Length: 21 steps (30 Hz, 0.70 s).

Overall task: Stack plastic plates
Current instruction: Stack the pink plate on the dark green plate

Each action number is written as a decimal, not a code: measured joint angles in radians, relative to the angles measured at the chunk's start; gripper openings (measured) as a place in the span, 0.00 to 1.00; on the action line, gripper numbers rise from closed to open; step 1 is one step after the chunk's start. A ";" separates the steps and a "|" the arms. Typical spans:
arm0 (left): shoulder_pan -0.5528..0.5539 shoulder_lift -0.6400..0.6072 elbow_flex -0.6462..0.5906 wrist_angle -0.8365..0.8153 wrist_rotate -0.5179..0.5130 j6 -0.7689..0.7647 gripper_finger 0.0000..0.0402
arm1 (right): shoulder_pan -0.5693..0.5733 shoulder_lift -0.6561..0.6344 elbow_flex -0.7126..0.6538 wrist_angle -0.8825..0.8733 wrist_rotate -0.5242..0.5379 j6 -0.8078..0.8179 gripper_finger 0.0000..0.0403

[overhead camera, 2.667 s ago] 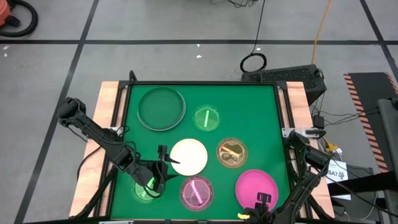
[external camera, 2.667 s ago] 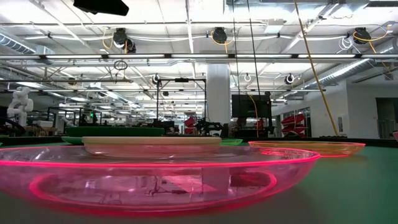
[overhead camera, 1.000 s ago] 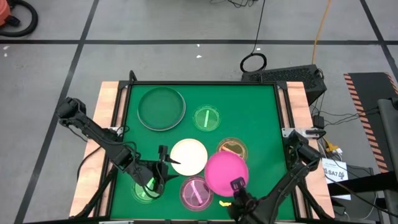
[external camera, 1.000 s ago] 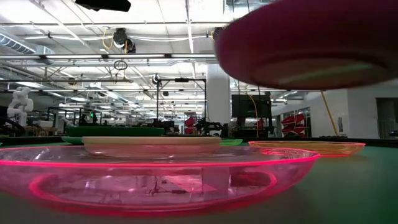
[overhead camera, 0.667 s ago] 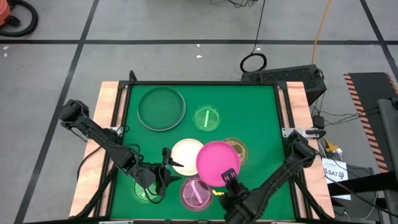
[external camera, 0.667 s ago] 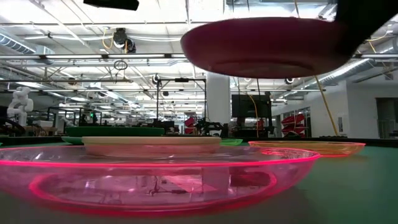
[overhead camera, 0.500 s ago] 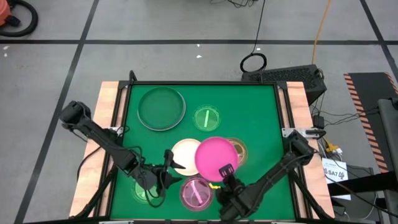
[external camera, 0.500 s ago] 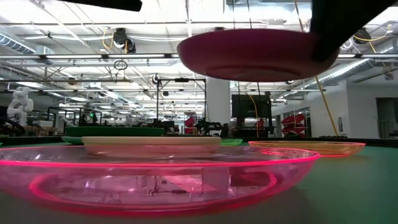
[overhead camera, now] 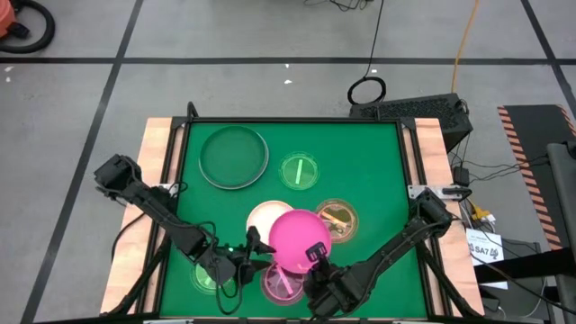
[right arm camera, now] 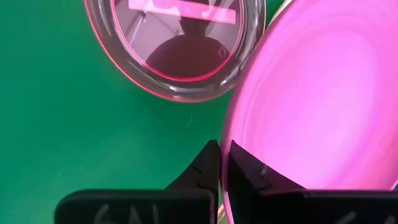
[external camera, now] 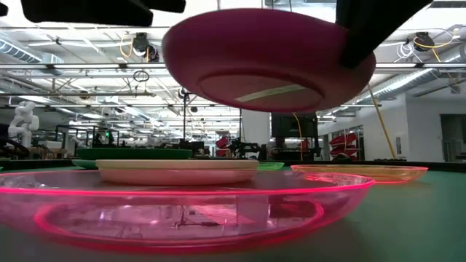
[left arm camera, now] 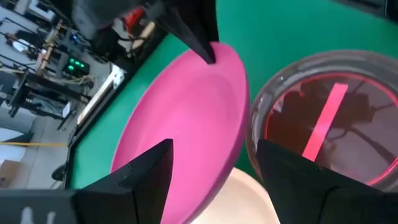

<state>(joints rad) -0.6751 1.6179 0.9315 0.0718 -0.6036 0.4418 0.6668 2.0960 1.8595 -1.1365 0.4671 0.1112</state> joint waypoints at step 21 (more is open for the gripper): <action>0.003 0.214 0.307 -0.473 -0.105 -0.070 0.28 | -0.004 0.000 0.000 0.004 0.000 0.000 0.02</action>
<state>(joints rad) -0.6719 1.8320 1.2381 -0.4008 -0.7082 0.3721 0.6623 2.0960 1.8595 -1.1321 0.4667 0.1108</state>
